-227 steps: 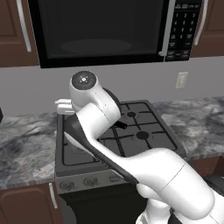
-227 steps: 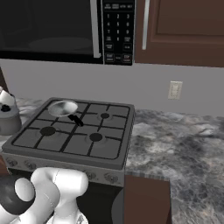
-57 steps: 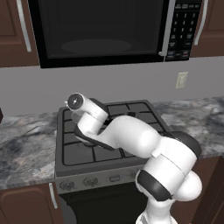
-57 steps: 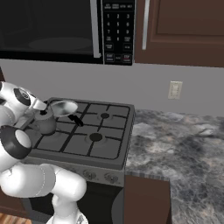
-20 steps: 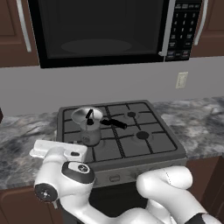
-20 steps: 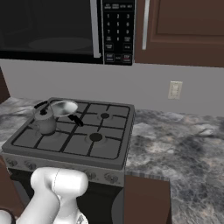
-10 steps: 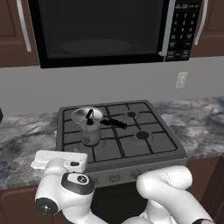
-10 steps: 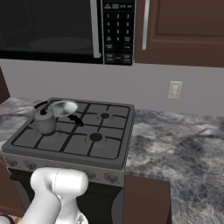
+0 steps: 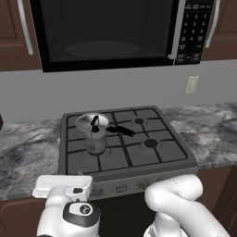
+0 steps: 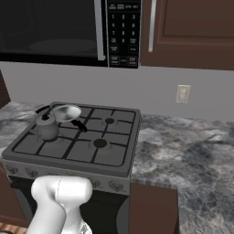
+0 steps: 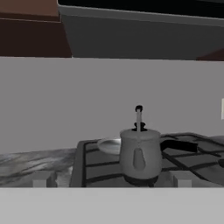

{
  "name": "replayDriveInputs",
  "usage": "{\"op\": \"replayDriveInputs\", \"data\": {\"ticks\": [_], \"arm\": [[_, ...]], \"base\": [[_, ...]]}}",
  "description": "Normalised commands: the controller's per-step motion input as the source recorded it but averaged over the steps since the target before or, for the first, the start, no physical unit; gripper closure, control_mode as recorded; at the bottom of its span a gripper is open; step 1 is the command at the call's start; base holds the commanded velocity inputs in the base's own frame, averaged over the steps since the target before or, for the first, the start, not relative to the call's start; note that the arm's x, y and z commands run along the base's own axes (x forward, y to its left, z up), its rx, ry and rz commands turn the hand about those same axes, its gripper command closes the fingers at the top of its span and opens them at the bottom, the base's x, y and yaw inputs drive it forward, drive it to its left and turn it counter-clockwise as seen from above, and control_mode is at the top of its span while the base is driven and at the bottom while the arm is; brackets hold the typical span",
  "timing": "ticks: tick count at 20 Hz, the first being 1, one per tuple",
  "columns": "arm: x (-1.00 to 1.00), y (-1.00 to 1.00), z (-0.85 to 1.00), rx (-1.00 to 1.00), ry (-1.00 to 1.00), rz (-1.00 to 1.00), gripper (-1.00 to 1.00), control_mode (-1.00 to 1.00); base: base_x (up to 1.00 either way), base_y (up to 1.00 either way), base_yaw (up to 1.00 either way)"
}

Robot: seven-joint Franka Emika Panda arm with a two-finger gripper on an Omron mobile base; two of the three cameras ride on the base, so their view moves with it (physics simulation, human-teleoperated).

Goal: Pick the kettle from the counter and place it on a stove burner. Then turn the burner on.

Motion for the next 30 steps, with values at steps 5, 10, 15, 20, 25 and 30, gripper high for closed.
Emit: {"op": "replayDriveInputs", "data": {"ticks": [5, 10, 15, 20, 25, 30], "arm": [[-0.19, 0.01, -0.39, -0.05, -0.05, 0.00, -1.00, -1.00], [-0.12, 0.00, -0.42, -0.05, -0.05, 0.00, -1.00, -1.00], [-0.02, 0.00, -0.48, -0.04, -0.06, 0.00, -1.00, -1.00], [0.00, 0.00, -0.52, -0.06, -0.07, 0.00, -1.00, -1.00], [0.00, 0.00, -0.51, -0.06, -0.06, 0.00, -1.00, -1.00], [0.00, 0.02, -0.48, -0.04, -0.05, 0.00, -1.00, -1.00]], "base": [[0.00, 0.00, 0.00], [0.00, 0.00, 0.00], [0.00, 0.00, 0.00], [0.00, 0.00, 0.00], [0.00, 0.00, 0.00], [0.00, 0.00, 0.00]]}}
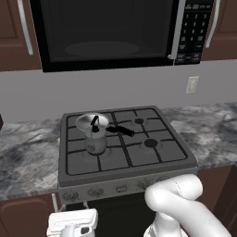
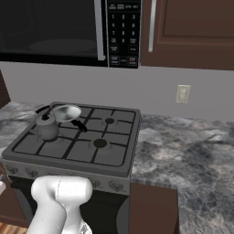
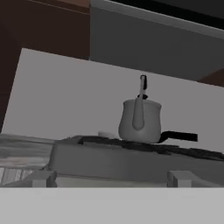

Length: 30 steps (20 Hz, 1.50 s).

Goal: Pick the kettle from the counter and place it on a stove burner. Then turn the burner on.

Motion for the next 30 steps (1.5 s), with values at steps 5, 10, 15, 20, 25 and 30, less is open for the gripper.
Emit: {"op": "replayDriveInputs", "data": {"ticks": [5, 10, 15, 20, 25, 30], "arm": [[0.05, 0.10, -0.40, -0.03, -0.01, 0.00, -1.00, -1.00], [0.21, 0.14, -0.38, -0.04, 0.00, 0.00, -1.00, -1.00], [0.26, 0.11, -0.32, -0.02, 0.00, 0.00, -1.00, -1.00], [0.21, 0.17, -0.18, 0.00, 0.00, -0.01, -1.00, -1.00], [0.24, 0.06, -0.07, 0.00, 0.00, -0.01, -1.00, -1.00], [0.16, 0.00, -0.04, 0.00, 0.00, -0.01, -1.00, -1.00]], "base": [[0.00, 0.00, 0.00], [0.00, 0.00, 0.00], [0.00, 0.00, 0.00], [0.00, 0.00, 0.00], [0.00, 0.00, 0.00], [0.00, 0.00, 0.00]]}}
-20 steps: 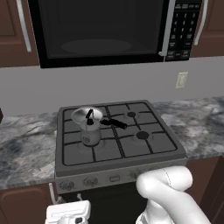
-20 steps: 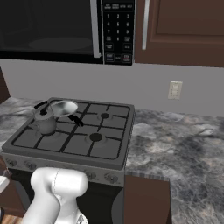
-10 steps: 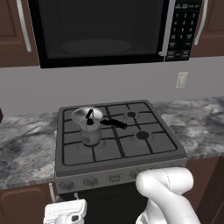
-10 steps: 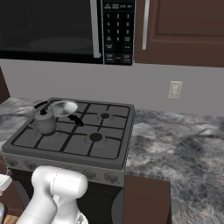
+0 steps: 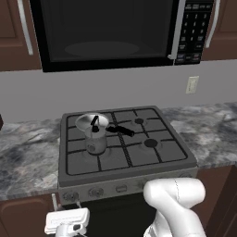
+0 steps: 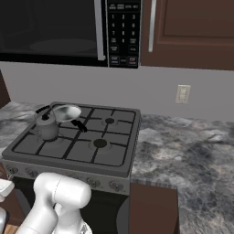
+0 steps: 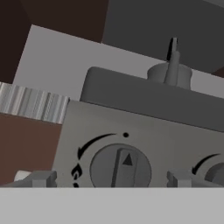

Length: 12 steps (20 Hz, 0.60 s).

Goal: Pick the kettle from the counter and place it on a stove burner. Then turn the burner on.

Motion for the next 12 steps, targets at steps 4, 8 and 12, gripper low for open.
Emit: {"op": "replayDriveInputs", "data": {"ticks": [4, 8, 12], "arm": [[0.10, 0.00, 0.00, 0.00, 0.00, 0.00, -1.00, -1.00], [0.06, 0.00, 0.00, 0.00, 0.00, 0.00, -1.00, -1.00], [0.01, -0.03, 0.00, 0.00, 0.00, 0.00, -1.00, -1.00]], "base": [[0.00, 0.00, 0.00], [0.00, 0.00, 0.00], [0.00, 0.00, 0.00]]}}
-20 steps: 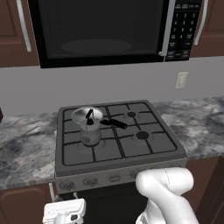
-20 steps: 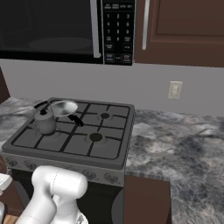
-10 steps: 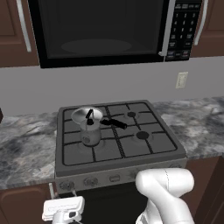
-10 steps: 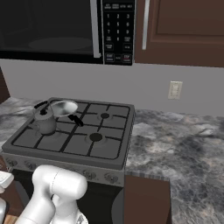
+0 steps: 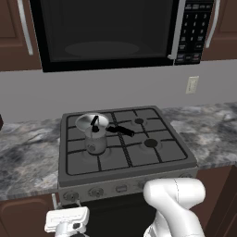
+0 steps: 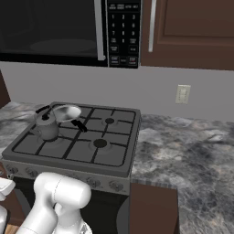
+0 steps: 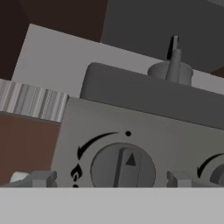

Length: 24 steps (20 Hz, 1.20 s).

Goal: Pick the kettle from the counter and place it on a stove burner. Then turn the burner on.

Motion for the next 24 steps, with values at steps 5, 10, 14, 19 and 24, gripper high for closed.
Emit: {"op": "replayDriveInputs", "data": {"ticks": [5, 10, 14, 19, 24], "arm": [[0.02, -0.04, 0.00, 0.00, 0.00, 0.00, -1.00, -1.00], [0.14, -0.15, 0.00, 0.02, 0.00, 0.00, -1.00, -1.00], [0.15, -0.17, 0.00, 0.03, 0.00, 0.00, -1.00, -1.00], [0.16, -0.06, 0.00, 0.01, 0.00, 0.00, -1.00, -1.00], [0.22, 0.00, -0.03, 0.00, 0.00, 0.00, -1.00, -1.00]], "base": [[0.00, 0.00, 0.00], [0.00, 0.00, 0.00], [0.00, 0.00, 0.00], [0.00, 0.00, 0.00], [0.00, 0.00, 0.00]]}}
